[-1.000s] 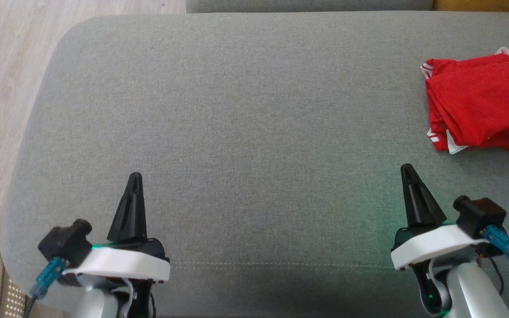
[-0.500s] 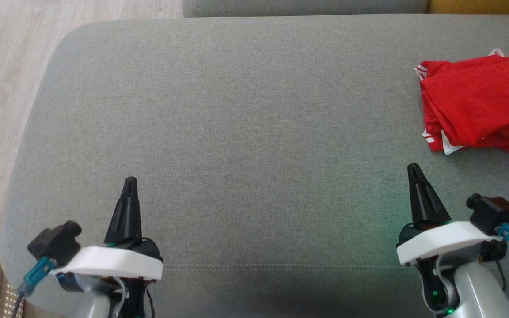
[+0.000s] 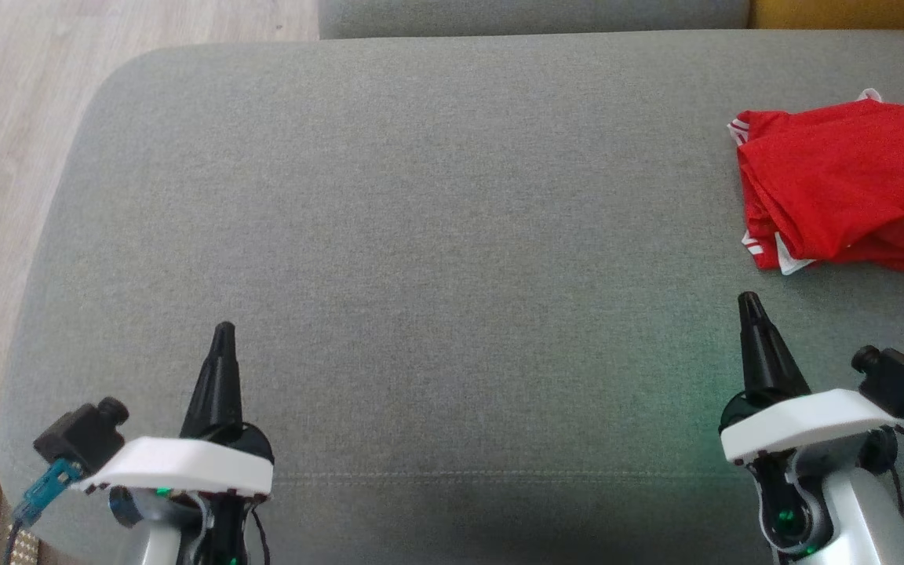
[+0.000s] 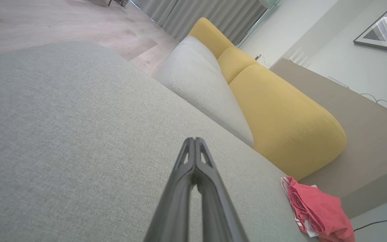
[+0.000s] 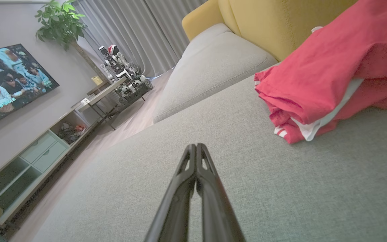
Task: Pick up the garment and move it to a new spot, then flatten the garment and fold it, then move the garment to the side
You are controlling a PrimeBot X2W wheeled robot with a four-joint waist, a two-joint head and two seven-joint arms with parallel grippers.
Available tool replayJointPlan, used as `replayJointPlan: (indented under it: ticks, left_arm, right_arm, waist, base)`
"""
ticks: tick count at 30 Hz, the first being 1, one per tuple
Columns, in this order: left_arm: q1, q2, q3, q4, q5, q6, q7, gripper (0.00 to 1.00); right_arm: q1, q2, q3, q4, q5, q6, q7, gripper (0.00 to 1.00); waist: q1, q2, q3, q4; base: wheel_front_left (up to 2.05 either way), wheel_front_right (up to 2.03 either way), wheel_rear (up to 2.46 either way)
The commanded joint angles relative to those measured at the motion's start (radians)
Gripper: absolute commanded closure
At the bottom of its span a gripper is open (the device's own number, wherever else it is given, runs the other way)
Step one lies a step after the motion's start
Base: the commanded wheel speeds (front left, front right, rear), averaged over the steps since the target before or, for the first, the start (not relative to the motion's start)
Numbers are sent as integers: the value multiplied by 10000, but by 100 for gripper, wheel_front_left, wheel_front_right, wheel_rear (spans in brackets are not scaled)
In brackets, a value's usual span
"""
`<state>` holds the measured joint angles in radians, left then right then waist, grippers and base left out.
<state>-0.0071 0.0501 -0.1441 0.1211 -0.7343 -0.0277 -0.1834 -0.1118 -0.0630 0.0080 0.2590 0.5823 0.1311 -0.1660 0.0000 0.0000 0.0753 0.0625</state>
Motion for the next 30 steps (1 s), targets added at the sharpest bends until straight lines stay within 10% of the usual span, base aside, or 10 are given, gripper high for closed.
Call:
replayJointPlan:
  ticks: [1, 30]
  left_arm:
    - [-533, 164, 224, -281, -176, -84, 52, 100]
    - [-664, 262, 772, 184, -3101, -388, 819, 100]
  right_arm:
    - [-284, -38, -12, -306, 217, -1, 53, 100]
    - [-174, -29, -338, -257, 3493, -2, 884, 100]
  waist:
    - [0, 0, -5, -4]
    - [0, 0, -235, -204]
  base:
    - [0, 0, 0]
    - [0, 0, 0]
